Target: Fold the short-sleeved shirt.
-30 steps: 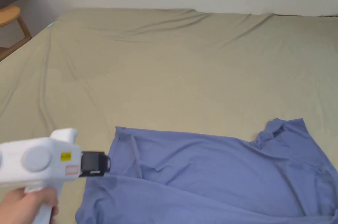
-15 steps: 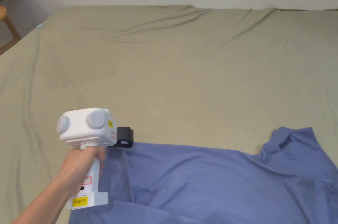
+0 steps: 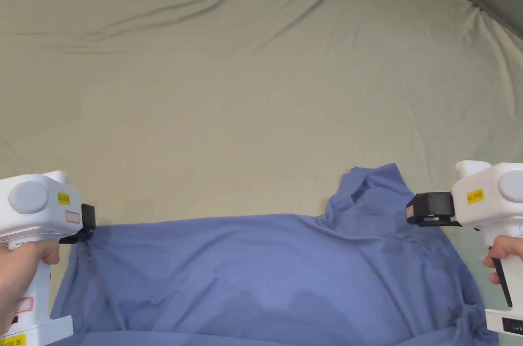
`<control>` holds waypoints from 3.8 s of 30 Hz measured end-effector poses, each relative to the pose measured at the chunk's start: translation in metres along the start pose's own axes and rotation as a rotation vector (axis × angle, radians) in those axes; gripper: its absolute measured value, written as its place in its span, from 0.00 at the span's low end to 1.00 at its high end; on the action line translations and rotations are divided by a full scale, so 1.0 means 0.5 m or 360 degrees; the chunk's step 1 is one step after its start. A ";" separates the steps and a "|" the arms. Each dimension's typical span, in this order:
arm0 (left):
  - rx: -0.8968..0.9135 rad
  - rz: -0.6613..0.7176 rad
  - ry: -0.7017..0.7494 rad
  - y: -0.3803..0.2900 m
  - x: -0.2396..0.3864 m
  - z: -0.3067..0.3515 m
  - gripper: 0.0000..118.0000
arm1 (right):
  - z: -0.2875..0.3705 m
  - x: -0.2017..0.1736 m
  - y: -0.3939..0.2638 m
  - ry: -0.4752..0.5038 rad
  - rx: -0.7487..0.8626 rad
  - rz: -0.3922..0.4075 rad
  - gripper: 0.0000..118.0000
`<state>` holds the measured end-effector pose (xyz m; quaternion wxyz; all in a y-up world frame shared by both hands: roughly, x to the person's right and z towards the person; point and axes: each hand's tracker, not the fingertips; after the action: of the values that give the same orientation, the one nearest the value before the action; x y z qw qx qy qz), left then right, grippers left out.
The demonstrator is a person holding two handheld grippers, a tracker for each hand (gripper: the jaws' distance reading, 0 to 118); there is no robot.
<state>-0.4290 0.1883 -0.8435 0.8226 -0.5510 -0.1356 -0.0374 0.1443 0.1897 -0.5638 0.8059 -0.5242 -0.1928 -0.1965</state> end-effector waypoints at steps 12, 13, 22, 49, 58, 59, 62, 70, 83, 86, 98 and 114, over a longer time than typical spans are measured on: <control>-0.0018 -0.0004 0.0051 -0.017 0.012 0.004 0.00 | -0.016 0.012 -0.005 -0.0061 0.0055 0.0026 0.00; -0.0006 -0.0001 0.0055 -0.015 0.016 0.013 0.00 | -0.014 0.020 0.000 -0.0051 0.0078 0.0020 0.00; 0.0032 0.0048 0.0002 -0.020 -0.025 0.062 0.00 | 0.076 0.045 -0.019 0.0030 0.0177 -0.0024 0.00; 0.0199 0.0110 -0.0223 -0.494 -0.175 0.380 0.00 | 0.358 0.107 -0.532 0.0099 0.0466 -0.0064 0.00; 0.0012 0.0234 -0.0169 -0.573 -0.207 0.298 0.00 | 0.285 0.117 -0.595 0.0033 0.0283 -0.0152 0.00; -0.0009 0.0252 -0.0168 -0.573 -0.209 0.291 0.00 | 0.278 0.117 -0.594 0.0001 0.0239 -0.0152 0.00; -0.0039 0.0222 -0.0154 -0.575 -0.186 0.294 0.23 | 0.273 0.103 -0.592 -0.0038 0.0228 -0.0151 0.07; 0.0111 0.0235 -0.0124 -0.527 -0.241 0.383 0.94 | 0.346 0.084 -0.566 -0.0012 0.0311 -0.0248 0.95; 0.0088 0.0329 -0.0624 -0.445 -0.308 0.281 0.00 | 0.347 -0.024 -0.538 0.0079 0.0397 -0.0255 0.00; 0.0035 0.0288 -0.0712 -0.448 -0.287 0.259 0.00 | 0.346 -0.031 -0.531 0.0062 0.0394 -0.0247 0.00; -0.0253 0.0298 -0.1008 -0.431 -0.278 0.155 0.94 | 0.334 -0.055 -0.511 0.0057 0.0342 -0.0246 0.00; -0.0449 0.0456 -0.1397 -0.440 -0.259 0.060 0.07 | 0.333 -0.076 -0.525 0.0084 0.0313 -0.0218 0.00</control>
<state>-0.6053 0.1186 -0.6701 0.6017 -0.6341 -0.3863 0.2945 -0.0415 0.2493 -0.3188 0.8429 -0.4229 -0.2252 -0.2449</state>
